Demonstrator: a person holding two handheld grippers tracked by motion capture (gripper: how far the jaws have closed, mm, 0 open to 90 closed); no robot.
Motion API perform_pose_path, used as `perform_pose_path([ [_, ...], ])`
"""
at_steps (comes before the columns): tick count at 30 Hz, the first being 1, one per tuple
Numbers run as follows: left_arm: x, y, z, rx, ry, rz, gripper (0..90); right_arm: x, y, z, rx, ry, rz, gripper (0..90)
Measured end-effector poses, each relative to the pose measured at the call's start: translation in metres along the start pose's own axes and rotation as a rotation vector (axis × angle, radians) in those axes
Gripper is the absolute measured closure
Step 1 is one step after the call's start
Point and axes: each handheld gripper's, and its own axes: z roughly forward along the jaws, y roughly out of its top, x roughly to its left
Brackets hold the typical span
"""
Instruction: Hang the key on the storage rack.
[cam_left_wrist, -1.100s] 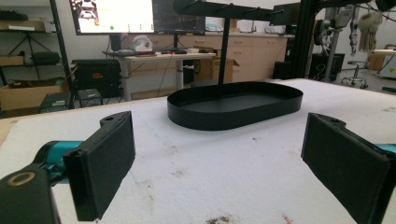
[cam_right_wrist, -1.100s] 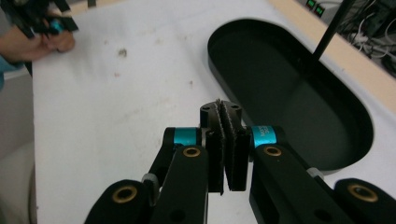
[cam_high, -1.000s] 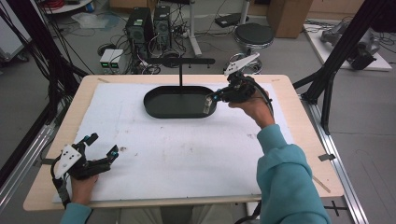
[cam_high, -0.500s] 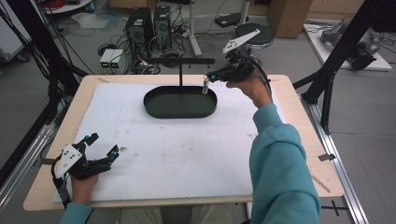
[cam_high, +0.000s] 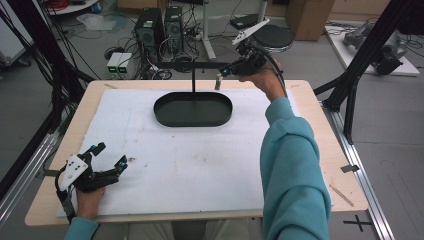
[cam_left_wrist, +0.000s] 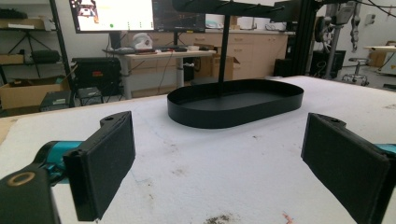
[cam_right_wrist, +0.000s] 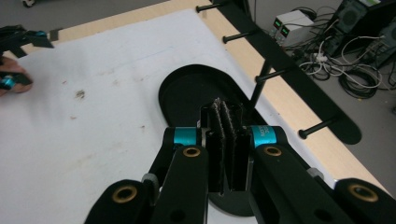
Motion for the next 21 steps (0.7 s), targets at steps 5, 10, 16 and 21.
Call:
perform_pose_path([
  [5,0.000,0.000,0.000,0.003,0.000,0.000,10.3,-0.010,-0.001,0.007,0.008,-0.020,0.018,88.9],
  [10,0.000,0.000,0.000,0.003,0.000,-0.001,10.3,-0.018,-0.005,0.013,0.019,-0.039,0.039,88.8],
  [16,0.000,0.000,0.000,0.004,0.000,-0.003,10.3,-0.025,-0.008,0.022,0.044,-0.053,0.056,88.8],
  [21,0.000,0.000,0.000,0.004,-0.001,-0.003,10.3,-0.031,-0.012,0.029,0.057,-0.063,0.073,88.8],
])
